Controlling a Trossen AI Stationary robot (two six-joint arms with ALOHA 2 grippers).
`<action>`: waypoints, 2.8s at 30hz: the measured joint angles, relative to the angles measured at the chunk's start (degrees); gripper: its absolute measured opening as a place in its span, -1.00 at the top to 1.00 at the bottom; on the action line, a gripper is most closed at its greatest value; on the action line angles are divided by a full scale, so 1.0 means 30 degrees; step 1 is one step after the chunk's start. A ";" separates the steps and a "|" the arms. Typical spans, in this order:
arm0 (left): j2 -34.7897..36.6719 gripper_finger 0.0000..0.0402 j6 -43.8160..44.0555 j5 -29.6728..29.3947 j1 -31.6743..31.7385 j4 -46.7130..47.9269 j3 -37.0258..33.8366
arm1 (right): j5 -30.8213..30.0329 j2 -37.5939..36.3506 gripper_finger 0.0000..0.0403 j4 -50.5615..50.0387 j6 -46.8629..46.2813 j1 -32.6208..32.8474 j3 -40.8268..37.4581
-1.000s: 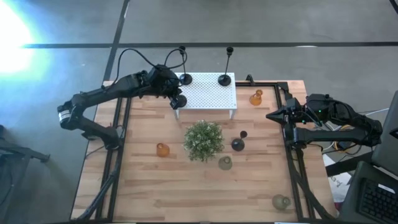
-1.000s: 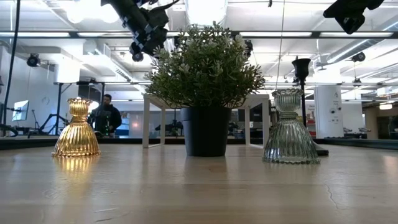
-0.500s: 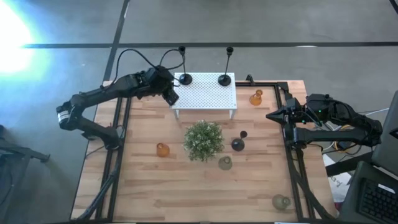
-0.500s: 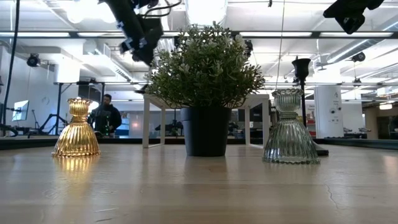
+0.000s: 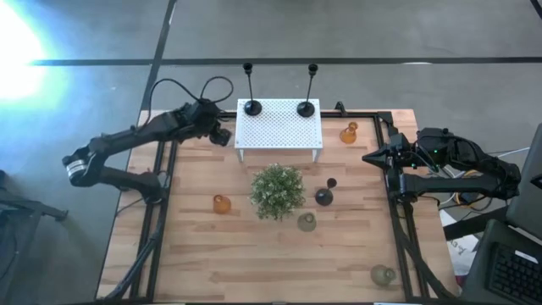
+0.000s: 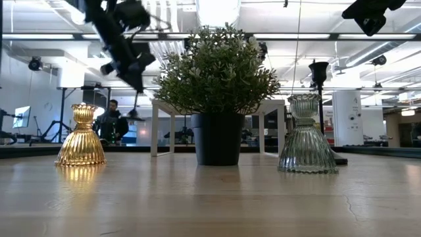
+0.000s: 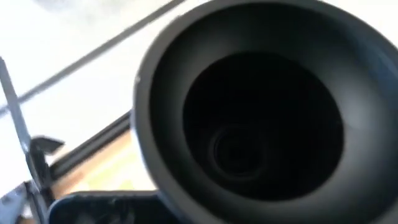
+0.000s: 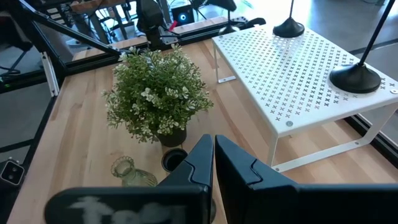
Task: Pick & Place candle stick holders
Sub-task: Move the bottom black candle holder to the top left of the table, then put the bottom orange glass candle holder on the shelf
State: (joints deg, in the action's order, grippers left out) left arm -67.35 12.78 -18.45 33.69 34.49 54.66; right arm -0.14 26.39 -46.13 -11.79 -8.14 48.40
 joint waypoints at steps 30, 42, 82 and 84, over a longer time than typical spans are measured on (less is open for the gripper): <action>0.1143 0.91 0.1077 0.1561 0.2665 -0.8370 -0.7797 | -0.0006 -0.0001 0.94 0.0000 0.0000 -0.0003 0.0006; 0.1143 0.82 0.0399 0.1156 0.2748 -0.8373 -0.8017 | 0.0000 0.0003 0.94 0.0000 0.0000 0.0000 -0.0001; 0.8261 -0.04 0.4953 0.4034 -0.0307 0.7355 -0.3782 | -0.0007 0.0007 0.94 0.0000 0.0000 -0.0007 -0.0001; 0.9311 -0.04 0.5904 0.4582 -0.1744 0.6894 -0.3958 | 0.0000 0.0007 0.94 0.0000 -0.0001 0.0000 0.0001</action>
State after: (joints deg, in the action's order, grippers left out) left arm -39.42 30.49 -4.71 28.46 55.17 42.79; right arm -0.14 26.41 -46.13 -11.80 -8.14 48.41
